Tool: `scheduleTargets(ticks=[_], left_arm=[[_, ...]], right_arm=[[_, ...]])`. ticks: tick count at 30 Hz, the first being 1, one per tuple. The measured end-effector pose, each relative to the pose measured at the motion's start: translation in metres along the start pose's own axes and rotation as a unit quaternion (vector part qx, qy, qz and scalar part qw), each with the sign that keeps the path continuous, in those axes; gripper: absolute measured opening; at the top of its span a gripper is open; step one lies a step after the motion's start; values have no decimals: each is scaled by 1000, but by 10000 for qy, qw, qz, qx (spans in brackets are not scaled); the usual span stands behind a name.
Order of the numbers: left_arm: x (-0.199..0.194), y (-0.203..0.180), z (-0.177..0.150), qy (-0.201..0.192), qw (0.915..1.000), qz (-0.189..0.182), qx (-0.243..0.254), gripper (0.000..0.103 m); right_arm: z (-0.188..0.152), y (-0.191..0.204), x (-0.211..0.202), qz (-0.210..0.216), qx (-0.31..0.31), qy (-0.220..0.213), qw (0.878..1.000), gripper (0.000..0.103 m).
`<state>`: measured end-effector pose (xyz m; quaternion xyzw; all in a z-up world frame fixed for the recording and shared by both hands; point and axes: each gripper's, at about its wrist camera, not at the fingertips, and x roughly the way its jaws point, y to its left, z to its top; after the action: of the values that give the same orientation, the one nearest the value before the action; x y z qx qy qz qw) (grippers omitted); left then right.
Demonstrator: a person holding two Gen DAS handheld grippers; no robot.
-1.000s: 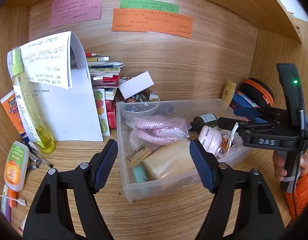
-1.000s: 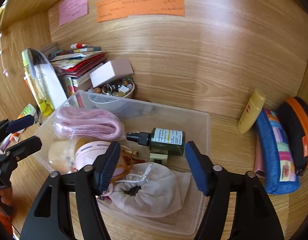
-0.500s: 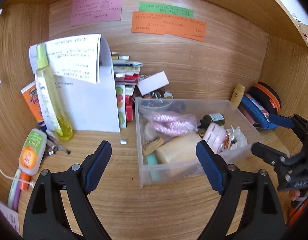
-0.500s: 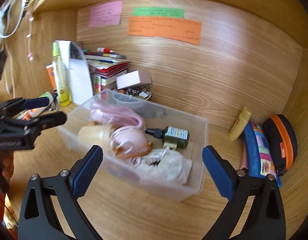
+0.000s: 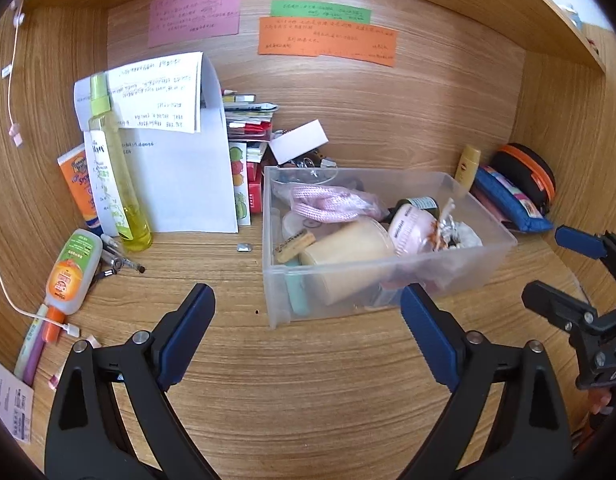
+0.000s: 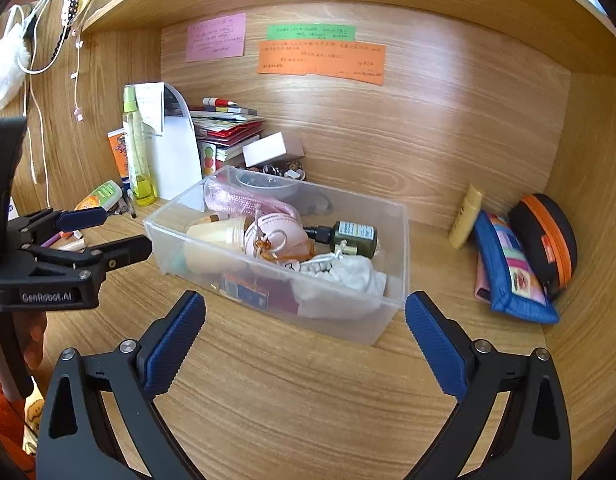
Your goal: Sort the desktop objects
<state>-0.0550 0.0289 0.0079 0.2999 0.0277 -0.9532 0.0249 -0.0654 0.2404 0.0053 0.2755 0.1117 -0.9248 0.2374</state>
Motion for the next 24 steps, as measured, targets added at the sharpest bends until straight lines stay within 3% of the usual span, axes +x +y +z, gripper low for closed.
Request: scheduleTargets(ticks=[24], left_arm=[[-8, -11, -3, -37, 9999, -56, 118, 95]], right_arm=[[-2, -4, 7, 111, 208, 176, 9996, 100]])
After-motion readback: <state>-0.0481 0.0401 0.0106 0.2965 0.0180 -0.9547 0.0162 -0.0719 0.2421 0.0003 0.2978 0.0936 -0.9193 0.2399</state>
